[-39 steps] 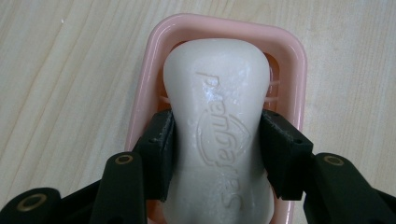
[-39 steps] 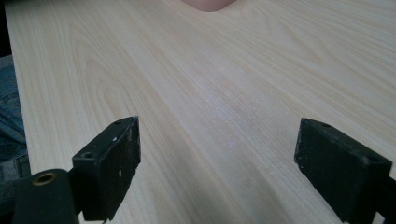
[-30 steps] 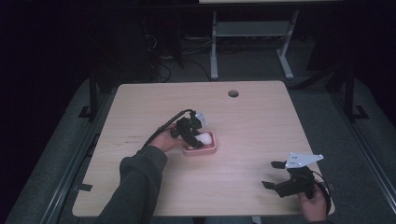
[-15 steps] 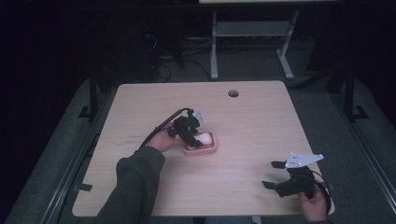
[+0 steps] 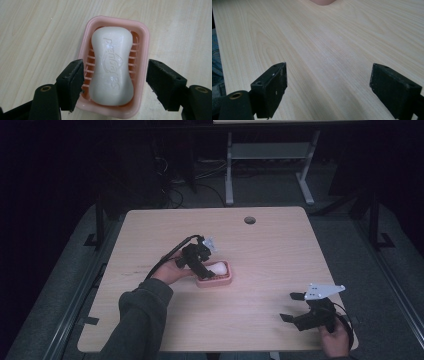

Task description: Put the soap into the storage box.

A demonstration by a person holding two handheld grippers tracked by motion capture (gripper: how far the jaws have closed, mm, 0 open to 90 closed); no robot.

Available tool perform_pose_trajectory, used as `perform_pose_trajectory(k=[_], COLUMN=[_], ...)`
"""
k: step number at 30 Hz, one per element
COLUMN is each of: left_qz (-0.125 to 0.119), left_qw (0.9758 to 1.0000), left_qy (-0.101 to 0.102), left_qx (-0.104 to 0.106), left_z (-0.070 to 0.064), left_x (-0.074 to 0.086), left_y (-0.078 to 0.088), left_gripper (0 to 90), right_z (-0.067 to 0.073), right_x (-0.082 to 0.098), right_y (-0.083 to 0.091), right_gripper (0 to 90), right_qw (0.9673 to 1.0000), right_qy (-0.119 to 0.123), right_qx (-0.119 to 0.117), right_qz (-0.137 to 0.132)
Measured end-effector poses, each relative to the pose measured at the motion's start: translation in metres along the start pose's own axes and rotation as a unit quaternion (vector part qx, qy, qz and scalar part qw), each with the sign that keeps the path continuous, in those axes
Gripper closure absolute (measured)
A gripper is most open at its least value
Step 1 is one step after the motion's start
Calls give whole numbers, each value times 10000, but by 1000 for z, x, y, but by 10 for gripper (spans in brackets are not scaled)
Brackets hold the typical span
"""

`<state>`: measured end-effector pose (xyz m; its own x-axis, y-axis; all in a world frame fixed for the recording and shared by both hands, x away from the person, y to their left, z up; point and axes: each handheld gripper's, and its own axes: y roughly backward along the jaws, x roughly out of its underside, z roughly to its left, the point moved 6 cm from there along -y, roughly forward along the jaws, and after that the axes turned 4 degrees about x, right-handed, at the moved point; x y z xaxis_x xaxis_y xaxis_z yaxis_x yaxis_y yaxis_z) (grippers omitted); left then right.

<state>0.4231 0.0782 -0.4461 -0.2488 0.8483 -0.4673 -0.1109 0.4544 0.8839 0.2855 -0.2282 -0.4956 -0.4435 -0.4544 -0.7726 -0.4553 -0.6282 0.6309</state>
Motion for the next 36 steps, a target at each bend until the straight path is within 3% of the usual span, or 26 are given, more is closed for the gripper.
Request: perform_pose_trajectory(k=[7, 20, 27, 36], left_qz=[-122, -106, -81, -147], left_qw=[9998, 9996, 9998, 9996], left_qy=[105, 265, 158, 244], left_qx=[-90, -73, -109, -76], left_z=[-3, -7, -13, -19], left_x=[9, 29, 30, 41], left_y=[9, 17, 22, 25], left_gripper=[300, 290, 284, 282], right_z=[-1, -2, -2, -3], right_x=[0, 0, 0, -1], right_y=[0, 0, -1, -2], right_gripper=[142, 142, 141, 141], right_qw=[10000, 9999, 10000, 9999], right_qy=[6, -63, -48, -52], right_qx=[21, 77, 76, 95], right_qz=[6, 26, 29, 48])
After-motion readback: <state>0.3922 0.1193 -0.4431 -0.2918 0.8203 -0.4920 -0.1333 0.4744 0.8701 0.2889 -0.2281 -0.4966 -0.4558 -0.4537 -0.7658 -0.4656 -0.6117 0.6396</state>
